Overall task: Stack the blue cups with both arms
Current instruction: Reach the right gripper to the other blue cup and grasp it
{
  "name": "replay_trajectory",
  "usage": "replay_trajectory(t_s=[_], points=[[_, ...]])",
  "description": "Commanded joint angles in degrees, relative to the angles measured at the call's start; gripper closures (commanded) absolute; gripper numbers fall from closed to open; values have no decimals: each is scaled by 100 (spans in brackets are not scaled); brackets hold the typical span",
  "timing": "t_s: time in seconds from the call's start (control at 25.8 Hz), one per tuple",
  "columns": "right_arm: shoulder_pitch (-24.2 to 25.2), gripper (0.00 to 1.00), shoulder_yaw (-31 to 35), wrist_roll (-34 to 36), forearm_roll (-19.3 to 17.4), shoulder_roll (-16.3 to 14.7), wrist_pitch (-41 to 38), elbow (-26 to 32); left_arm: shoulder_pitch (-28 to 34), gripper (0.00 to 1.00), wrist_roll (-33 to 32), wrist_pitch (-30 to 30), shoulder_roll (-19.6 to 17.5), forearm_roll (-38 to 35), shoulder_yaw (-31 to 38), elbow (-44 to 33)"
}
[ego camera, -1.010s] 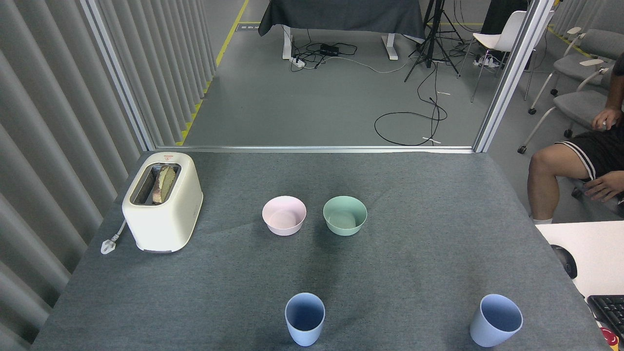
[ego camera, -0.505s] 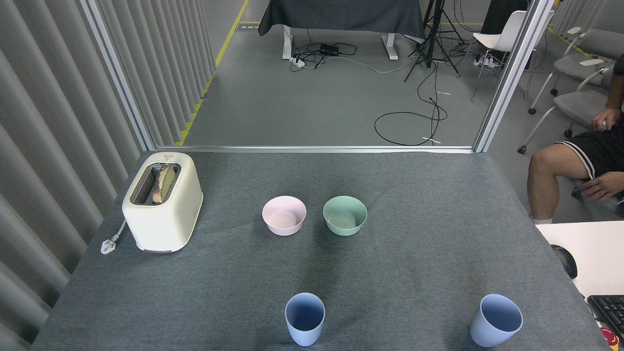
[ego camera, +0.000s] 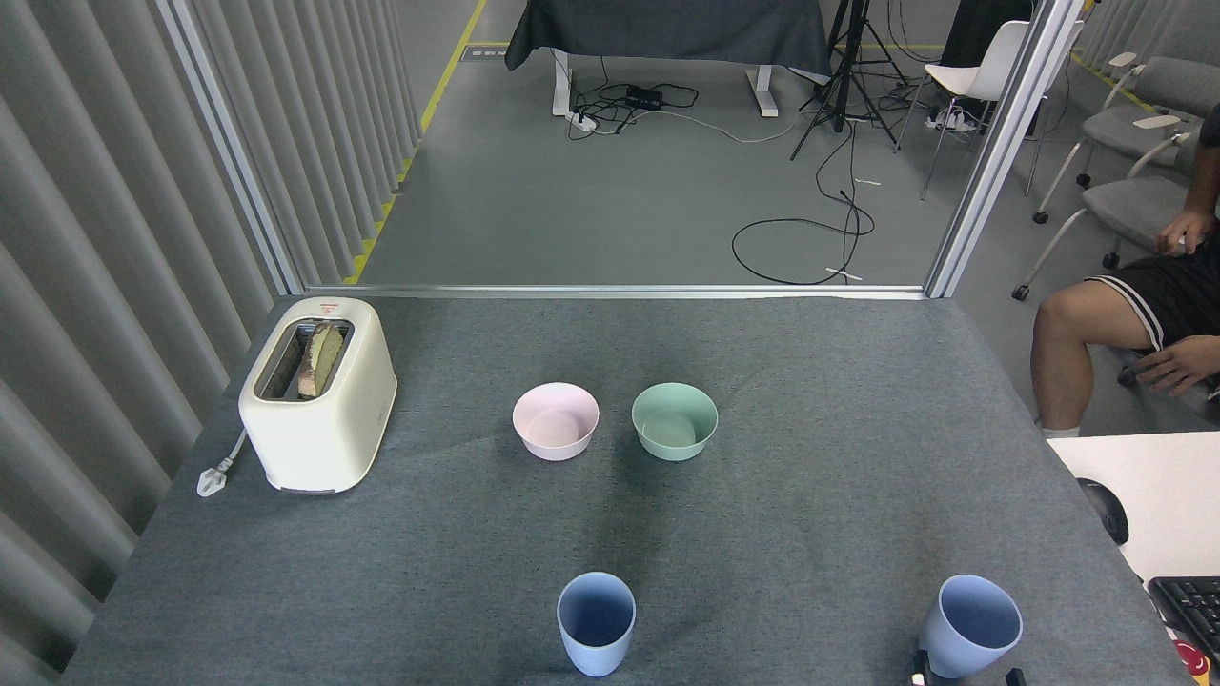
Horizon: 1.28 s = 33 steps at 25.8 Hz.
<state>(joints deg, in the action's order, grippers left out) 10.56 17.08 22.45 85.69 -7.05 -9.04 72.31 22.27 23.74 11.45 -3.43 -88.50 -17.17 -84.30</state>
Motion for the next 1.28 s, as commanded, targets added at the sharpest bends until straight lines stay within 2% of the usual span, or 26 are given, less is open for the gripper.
replay_trajectory(t_s=[0.0,0.16,0.43,0.54,0.78,0.89,1.05,1.24], points=[[-142,0,15,23,9,-15,-27,-156,-4,0,-9,-2,0,0,12,-7],[-308,0,6,14,9,-182,-27,-270,-4,0,-9,-2,0,0,3,-7],[-511,1,-3,14,18,-226,-27,-516,-4,0,-9,-2,0,0,3,1],[-502,16,-47,5,35,-226,-36,-543,-4,0,-9,-2,0,0,3,2],[-476,40,-144,14,71,-200,-168,-534,-4,0,-9,-2,0,0,12,-7],[-449,44,-135,75,18,-182,-326,-253,-4,0,-9,-2,0,0,3,-16],[-476,46,-258,-153,88,-147,-467,749,-4,0,-9,7,0,0,-5,-42],[-897,45,-1691,-1331,290,-33,-168,1241,-4,0,-9,51,9,0,-5,-42]])
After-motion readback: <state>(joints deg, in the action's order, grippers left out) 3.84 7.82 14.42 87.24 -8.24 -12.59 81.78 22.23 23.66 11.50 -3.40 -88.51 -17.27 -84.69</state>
